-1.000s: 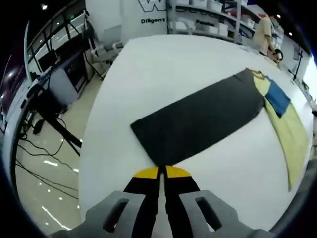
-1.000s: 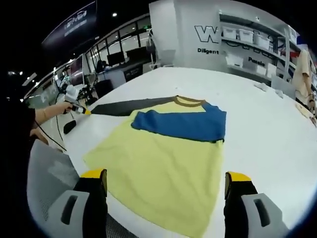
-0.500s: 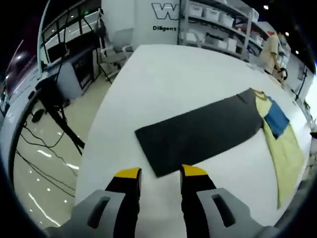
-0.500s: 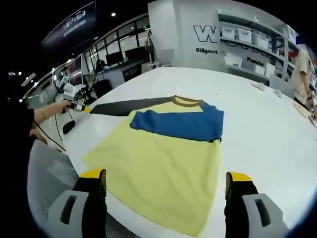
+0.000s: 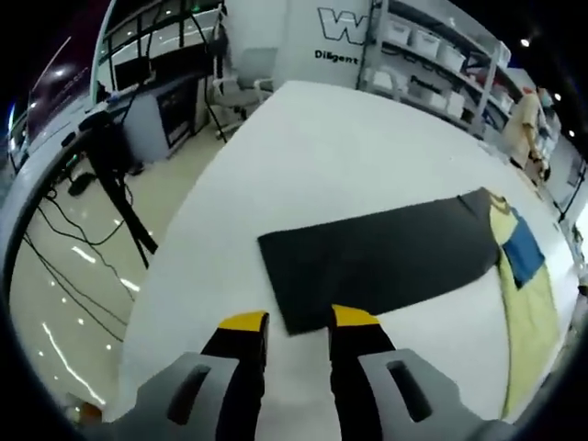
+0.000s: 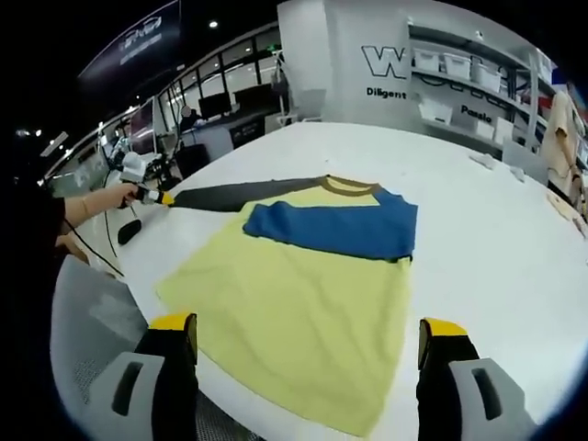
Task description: Fold the garment on the visible template until the final outline fits inside the template.
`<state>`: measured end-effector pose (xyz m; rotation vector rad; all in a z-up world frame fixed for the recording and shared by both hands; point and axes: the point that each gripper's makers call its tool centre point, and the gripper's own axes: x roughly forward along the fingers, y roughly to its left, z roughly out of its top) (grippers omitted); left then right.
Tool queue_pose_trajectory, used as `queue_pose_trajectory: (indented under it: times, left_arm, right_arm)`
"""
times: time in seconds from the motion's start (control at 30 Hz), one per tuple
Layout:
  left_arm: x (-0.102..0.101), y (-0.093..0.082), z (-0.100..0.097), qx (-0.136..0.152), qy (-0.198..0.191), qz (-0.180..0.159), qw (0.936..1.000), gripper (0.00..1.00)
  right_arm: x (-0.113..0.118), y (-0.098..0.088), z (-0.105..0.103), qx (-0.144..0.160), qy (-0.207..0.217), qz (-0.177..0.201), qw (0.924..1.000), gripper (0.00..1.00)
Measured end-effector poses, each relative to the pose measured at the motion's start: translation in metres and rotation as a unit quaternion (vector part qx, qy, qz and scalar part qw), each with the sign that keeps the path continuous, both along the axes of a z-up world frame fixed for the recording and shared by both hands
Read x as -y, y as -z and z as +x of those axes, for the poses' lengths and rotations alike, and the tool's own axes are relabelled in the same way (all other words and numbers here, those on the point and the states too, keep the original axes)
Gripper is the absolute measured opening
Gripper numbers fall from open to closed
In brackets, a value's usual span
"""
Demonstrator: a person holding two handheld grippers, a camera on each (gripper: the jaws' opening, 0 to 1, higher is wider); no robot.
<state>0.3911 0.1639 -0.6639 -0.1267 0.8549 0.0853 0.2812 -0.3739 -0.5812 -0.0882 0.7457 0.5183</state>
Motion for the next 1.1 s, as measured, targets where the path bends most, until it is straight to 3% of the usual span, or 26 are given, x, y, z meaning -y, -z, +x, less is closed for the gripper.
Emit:
queue_pose_trajectory:
  times: [0.07,0.47,0.63,0.9,1.1]
  left_arm:
    - [-0.001,0.0,0.001,0.002,0.003,0.015,0.9999,0.16]
    - [0.0,0.002,0.004,-0.005,0.016,0.031,0.9994,0.0]
    - [-0.001,0.0,0.006,-0.013,0.025,0.04,0.9988,0.0]
    - [0.014,-0.03,0.02,0.021,0.059,0.043,0.9971,0.0]
    - [0.04,-0.059,0.04,0.056,0.103,0.043,0.9922,0.0]
  right_arm:
    - [0.001,-0.001,0.0,0.001,0.001,0.0,1.0,0.99]
    - [0.001,0.006,-0.004,-0.013,0.003,0.003,0.9999,0.99]
    - [0.0,0.004,-0.002,-0.009,0.001,0.005,0.9999,0.99]
    - [-0.001,0.006,-0.002,-0.012,-0.001,0.005,0.9999,0.99]
    - [-0.003,0.006,-0.005,-0.012,-0.003,0.012,0.9999,0.99]
